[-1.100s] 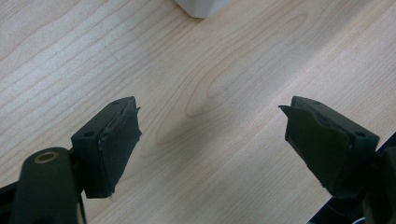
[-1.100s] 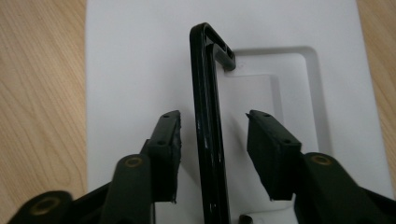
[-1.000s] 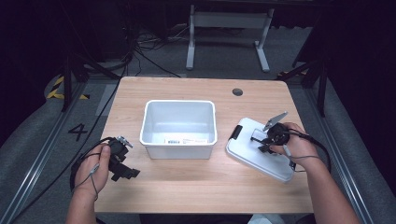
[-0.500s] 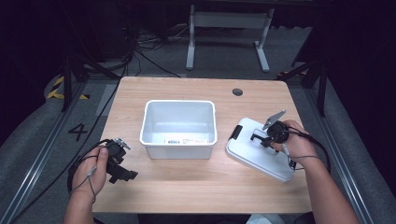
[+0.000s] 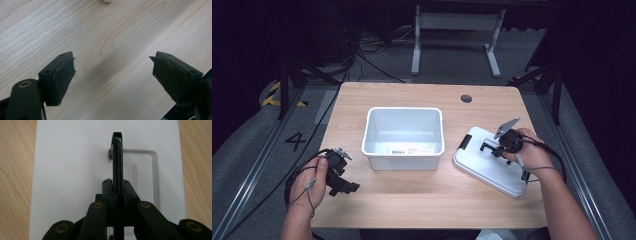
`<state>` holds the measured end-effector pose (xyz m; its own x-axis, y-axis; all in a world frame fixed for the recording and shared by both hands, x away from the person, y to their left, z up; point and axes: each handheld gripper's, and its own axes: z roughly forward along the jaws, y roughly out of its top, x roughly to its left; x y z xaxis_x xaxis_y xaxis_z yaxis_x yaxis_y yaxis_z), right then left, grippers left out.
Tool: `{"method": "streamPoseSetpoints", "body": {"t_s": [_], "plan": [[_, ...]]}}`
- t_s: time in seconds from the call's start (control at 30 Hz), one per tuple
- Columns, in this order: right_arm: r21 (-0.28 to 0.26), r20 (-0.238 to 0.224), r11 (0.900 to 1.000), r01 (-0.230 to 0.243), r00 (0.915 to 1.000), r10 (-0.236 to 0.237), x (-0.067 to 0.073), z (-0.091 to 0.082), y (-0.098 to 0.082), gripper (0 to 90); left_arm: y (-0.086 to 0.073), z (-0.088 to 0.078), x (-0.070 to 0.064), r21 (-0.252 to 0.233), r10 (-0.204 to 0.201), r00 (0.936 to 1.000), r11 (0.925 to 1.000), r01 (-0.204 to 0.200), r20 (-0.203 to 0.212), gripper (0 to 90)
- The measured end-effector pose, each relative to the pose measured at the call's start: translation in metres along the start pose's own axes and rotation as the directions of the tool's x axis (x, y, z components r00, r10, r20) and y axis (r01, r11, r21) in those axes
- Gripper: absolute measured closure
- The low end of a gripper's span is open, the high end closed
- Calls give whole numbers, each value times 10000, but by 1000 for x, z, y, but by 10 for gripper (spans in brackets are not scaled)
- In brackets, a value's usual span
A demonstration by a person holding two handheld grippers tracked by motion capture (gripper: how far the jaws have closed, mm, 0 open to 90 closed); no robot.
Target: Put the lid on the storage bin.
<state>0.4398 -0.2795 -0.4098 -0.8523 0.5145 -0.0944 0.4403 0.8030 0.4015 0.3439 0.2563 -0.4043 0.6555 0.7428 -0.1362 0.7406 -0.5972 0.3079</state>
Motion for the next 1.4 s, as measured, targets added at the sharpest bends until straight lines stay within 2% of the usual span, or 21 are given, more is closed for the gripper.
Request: {"method": "streamPoseSetpoints", "body": {"t_s": [0.33, 0.57, 0.9, 1.1, 1.13, 1.4], "plan": [[-320, -104, 9993, 209, 9997, -212, 4, -17, 11, 845, 0, 0, 0, -18, -74, 10000, 10000, 74, 17, 183], [-271, -439, 9996, -120, 9990, 108, 3, -33, 18, 846, 1, 0, 1, 18, -50, 10000, 10000, 50, 11, 182], [-263, -104, 9993, 250, 9996, -253, -1, -61, 32, 846, 2, -2, 2, -92, -48, 10000, 9999, 48, 46, 182], [-631, -207, 9973, 374, 9990, -388, -2, -73, 40, 846, 2, -3, 2, -239, -40, 9999, 9997, 44, 165, 182], [-674, -164, 9969, 401, 9990, -413, -2, -75, 41, 847, 2, -4, 3, -248, 58, 9999, 9997, -55, 104, 182], [-904, 11, 9937, 663, 9978, -665, -1, -94, 55, 847, 1, -5, 3, -245, -67, 9999, 9997, 70, 133, 183]]}}
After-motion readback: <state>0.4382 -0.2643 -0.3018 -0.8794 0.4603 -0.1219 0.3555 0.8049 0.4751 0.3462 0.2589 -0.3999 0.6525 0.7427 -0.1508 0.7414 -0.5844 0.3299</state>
